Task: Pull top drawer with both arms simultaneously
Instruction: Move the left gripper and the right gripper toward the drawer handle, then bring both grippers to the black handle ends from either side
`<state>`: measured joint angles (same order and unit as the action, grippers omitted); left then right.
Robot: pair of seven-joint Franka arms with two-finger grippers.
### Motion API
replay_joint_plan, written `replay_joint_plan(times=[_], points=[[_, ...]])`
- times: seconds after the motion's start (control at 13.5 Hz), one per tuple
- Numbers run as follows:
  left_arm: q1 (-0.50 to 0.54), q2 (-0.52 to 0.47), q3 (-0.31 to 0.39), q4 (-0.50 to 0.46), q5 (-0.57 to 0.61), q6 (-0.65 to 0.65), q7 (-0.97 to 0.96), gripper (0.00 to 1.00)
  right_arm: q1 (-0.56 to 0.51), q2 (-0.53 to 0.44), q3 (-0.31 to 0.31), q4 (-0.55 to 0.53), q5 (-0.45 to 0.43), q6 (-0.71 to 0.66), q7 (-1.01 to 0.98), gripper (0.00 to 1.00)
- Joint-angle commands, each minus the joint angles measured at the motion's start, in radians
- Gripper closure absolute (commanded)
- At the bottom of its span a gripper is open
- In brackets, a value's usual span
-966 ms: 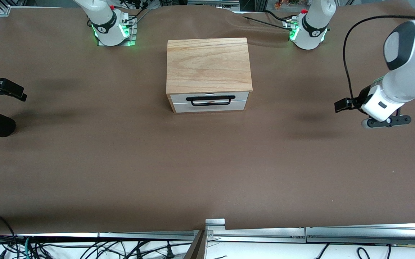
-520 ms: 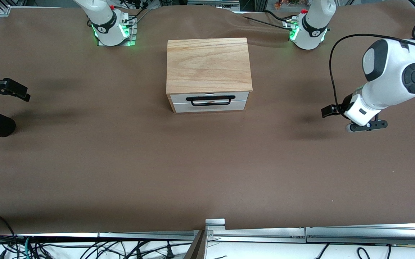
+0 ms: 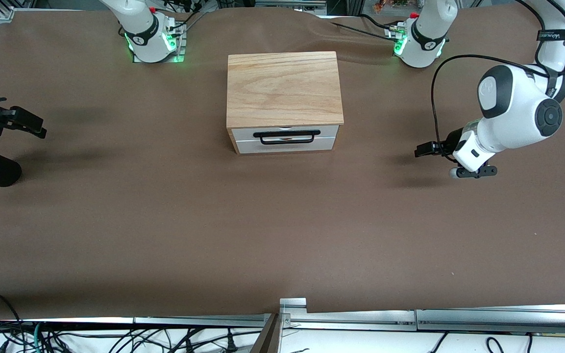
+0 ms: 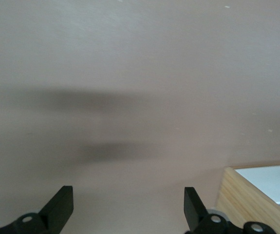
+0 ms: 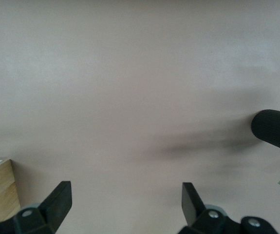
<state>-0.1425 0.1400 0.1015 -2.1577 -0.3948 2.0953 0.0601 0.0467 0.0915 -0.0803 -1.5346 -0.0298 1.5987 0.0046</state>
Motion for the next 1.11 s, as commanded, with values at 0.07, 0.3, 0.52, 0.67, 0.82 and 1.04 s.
replay_joint_plan(times=[0.07, 0.3, 0.52, 0.67, 0.82, 1.04], points=[[0.024, 0.021, -0.008, -0.028, -0.201, 0.017, 0.188, 0.0, -0.001, -0.007, 0.004, -0.007, -0.009, -0.005, 0.015, 0.0], [0.024, 0.075, -0.008, -0.027, -0.466, 0.005, 0.396, 0.0, 0.01, 0.025, 0.005, -0.009, -0.006, -0.006, 0.006, 0.0], [0.024, 0.128, -0.037, -0.022, -0.721, -0.062, 0.53, 0.0, 0.021, 0.082, 0.01, -0.012, 0.115, -0.028, 0.003, 0.0], [0.02, 0.188, -0.043, -0.021, -0.896, -0.121, 0.691, 0.0, 0.028, 0.135, 0.01, -0.012, 0.245, -0.026, 0.003, 0.0], [0.017, 0.239, -0.075, -0.016, -1.013, -0.171, 0.805, 0.0, 0.018, 0.198, 0.01, -0.013, 0.413, -0.031, 0.0, 0.0], [0.011, 0.344, -0.132, -0.014, -1.275, -0.312, 1.011, 0.01, -0.027, 0.295, 0.007, -0.018, 0.61, -0.039, -0.043, 0.0]])
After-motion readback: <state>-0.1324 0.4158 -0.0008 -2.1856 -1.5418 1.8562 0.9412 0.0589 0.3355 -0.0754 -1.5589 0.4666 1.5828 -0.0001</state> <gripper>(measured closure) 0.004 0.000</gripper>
